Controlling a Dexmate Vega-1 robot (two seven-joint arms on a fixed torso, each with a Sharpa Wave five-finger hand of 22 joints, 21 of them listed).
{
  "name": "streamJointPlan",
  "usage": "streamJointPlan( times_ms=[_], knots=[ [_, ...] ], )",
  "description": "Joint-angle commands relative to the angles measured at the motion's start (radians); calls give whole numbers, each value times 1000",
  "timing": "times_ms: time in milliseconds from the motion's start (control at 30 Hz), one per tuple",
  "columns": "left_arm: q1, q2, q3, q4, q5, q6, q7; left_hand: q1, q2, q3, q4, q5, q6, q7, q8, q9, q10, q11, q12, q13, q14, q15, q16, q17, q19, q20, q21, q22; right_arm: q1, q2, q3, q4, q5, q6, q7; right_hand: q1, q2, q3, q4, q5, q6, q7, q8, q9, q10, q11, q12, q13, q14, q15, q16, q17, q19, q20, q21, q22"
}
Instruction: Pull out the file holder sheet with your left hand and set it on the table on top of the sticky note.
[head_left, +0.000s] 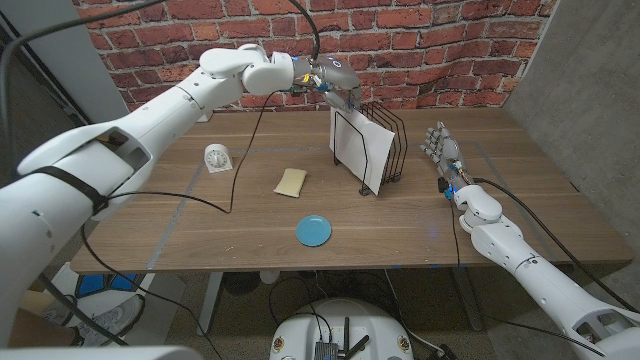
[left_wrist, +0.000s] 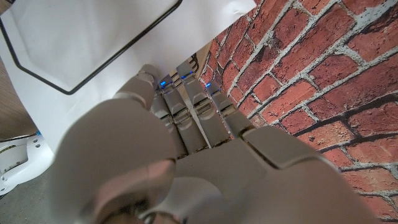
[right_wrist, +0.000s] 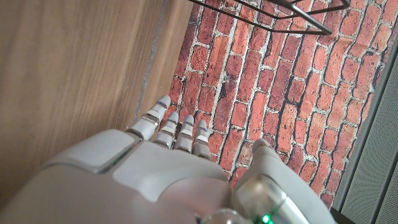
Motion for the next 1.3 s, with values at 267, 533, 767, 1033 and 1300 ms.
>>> streamJointPlan(
  times_ms=[267, 533, 767, 1033, 1300],
  knots=[
    [-39, -13, 3, 39, -22, -37, -12, 1, 7, 9, 2, 0, 8, -1, 4, 3, 11, 0, 1, 4, 9, -80, 1, 3, 12, -159, 8, 1, 4, 5, -1, 2, -6, 3, -5, -3, 34, 6, -2, 4, 9, 5, 4, 4, 5, -4, 4, 2, 5, 6, 8, 1, 7, 0, 5, 3],
    [-42, -8, -6, 36, -60, -48, -47, 2, 9, 13, 2, 0, 17, -2, 6, 4, 17, 0, 0, 5, 12, -80, -2, 3, 15, -159, 7, 1, 0, 5, 0, -6, -7, 2, -13, -4, 35, 6, -3, 4, 9, 5, 4, 4, 5, -5, 4, 2, 5, 8, 8, 0, 8, 0, 5, 3],
    [-24, 15, -28, -12, -77, -37, -75, 7, 11, 15, 1, 1, 33, -6, 10, 5, 29, 1, 1, 6, 18, -81, -1, 5, 15, -160, 6, 1, 0, 6, -1, -12, -10, -3, -20, -4, 35, 6, -3, 4, 10, 5, 4, 4, 5, -5, 4, 2, 5, 8, 9, 0, 8, -1, 5, 3],
    [-1, 36, -56, -49, -72, -33, -64, 12, 9, 17, -1, 1, 41, -14, 11, 5, 36, 0, 0, 7, 25, -82, 0, 6, 16, -159, 5, 1, 6, 13, -6, -8, -13, -1, -18, -4, 37, 6, -3, 4, 11, 6, 5, 4, 6, -5, 4, 2, 6, 9, 10, 0, 8, -1, 5, 3],
    [15, 56, -83, -82, -69, -26, -57, 14, 8, 17, -1, 0, 45, -14, 10, 5, 42, 0, 0, 7, 26, -82, -1, 6, 17, -160, 5, 1, 3, 12, -8, -20, -19, -7, -30, -4, 37, 6, -4, 4, 11, 6, 4, 4, 8, -4, 5, 2, 5, 9, 10, 0, 8, -2, 5, 3]
  ],
)
